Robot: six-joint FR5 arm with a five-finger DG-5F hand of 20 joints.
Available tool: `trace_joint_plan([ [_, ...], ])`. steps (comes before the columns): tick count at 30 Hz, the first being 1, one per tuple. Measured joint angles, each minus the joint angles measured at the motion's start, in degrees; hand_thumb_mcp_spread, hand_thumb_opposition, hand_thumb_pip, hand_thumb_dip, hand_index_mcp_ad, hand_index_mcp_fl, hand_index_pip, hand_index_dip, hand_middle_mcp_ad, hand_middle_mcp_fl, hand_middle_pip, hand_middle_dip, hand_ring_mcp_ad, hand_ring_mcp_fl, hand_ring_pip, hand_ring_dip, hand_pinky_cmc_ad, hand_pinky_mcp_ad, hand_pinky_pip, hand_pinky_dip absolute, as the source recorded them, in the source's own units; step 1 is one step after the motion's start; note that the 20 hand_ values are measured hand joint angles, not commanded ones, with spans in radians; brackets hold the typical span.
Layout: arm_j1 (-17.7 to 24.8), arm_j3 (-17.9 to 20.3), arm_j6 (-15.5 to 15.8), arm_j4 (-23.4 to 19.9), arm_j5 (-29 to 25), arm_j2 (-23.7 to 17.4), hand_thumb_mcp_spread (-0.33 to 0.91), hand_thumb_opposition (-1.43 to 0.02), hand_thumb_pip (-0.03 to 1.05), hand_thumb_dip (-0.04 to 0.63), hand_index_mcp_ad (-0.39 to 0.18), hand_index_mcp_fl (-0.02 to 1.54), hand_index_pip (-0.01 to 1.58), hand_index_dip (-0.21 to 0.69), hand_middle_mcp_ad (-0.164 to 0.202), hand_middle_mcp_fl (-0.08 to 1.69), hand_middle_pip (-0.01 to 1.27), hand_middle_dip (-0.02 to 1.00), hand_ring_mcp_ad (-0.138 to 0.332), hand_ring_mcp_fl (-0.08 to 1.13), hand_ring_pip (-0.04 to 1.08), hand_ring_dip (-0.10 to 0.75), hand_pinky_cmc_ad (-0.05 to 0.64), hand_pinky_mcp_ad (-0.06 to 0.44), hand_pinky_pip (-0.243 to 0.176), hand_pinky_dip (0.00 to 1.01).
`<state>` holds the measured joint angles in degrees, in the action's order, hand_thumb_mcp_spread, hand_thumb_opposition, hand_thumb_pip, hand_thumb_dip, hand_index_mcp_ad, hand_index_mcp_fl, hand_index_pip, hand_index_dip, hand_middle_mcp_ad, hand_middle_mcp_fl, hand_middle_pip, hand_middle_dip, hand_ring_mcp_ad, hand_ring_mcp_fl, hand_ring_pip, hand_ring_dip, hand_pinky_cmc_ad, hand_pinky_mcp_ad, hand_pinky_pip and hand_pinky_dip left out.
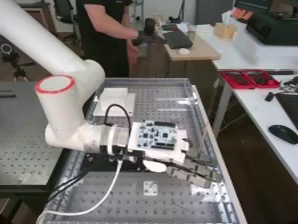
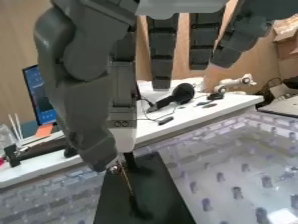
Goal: Grab the drill bit and place it in the clear container
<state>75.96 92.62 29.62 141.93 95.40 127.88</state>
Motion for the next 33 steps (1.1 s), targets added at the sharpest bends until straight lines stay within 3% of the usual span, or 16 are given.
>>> trace_joint_plan([
  [10,-0.02,-0.34,0.63,0.28,0.39,-2.24,0.64,-0.93,0.42,0.243,-0.134,0.83,1.15,0.138,0.075,0.29,0.13,0.19,0.187,0.12,0.1,-0.003,0.363,0.164,-0.094,0.18],
  [20,0.88,-0.02,2.8,3.38,0.23,-7.38,0.65,-0.94,0.41,0.241,-0.134,0.86,1.1,0.14,0.075,0.32,0.13,0.19,0.185,0.13,0.1,0.01,0.361,0.164,-0.089,0.18],
  [33,7.57,2.86,4.67,6.98,0.24,-16.31,0.64,-0.94,0.42,0.244,-0.134,0.87,1.05,0.188,0.075,0.32,0.14,0.2,0.185,0.13,0.1,0.01,0.361,0.164,-0.093,0.18],
])
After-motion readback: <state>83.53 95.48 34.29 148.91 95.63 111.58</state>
